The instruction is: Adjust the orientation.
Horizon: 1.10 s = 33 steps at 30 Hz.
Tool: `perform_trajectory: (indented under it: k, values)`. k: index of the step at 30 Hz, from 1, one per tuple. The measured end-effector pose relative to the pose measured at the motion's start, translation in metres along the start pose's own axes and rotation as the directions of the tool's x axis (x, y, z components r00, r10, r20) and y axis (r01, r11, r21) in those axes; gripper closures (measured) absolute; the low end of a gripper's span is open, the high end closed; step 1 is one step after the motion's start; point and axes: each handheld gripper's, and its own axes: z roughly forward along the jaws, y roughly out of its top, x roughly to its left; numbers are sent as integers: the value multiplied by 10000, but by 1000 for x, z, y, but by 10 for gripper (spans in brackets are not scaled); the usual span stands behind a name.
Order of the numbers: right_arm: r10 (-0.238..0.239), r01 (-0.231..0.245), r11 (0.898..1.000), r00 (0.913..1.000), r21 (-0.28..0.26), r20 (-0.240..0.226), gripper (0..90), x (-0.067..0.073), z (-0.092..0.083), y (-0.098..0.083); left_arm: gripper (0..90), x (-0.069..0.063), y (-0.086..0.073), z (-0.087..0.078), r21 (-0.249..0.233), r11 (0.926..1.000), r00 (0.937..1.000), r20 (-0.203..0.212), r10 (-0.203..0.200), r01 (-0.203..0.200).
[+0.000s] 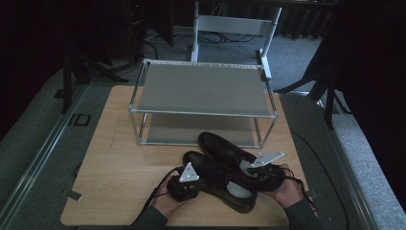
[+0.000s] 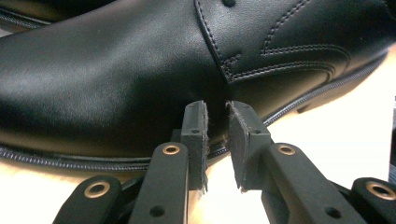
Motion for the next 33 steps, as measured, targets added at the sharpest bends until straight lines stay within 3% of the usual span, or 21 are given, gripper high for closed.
perform_trajectory:
  k: [7,10,13,16,19,22,24,33]
  values:
    - [-121,123,9996,9999,272,-74,534,-1,-1,2,763,-3,1,-1,48,10000,10000,-59,-16,17]
    - [-178,181,9992,9998,359,-96,517,-1,-1,2,761,-6,1,-5,-51,10000,9998,175,-30,31]
    - [-145,152,9992,9997,366,-184,513,-2,-4,1,762,-14,3,-5,3,9998,9988,452,208,-209]
    - [-141,149,9992,9996,371,-238,510,-2,-6,1,762,-23,5,-2,51,9990,9969,655,443,-448]
    - [-143,156,9989,9995,448,-288,495,-3,-8,1,762,-41,9,9,281,9942,9880,1184,996,-1036]
    - [-88,105,9987,9993,492,-359,494,-4,-8,1,768,-47,13,15,337,9919,9825,1455,1166,-1227]
    - [-82,102,9985,9993,536,-369,494,-4,-8,1,772,-51,16,18,352,9907,9801,1547,1248,-1317]
    - [132,-101,9978,9988,654,-467,489,-7,-8,2,775,-51,17,21,355,9914,9799,1606,1186,-1258]
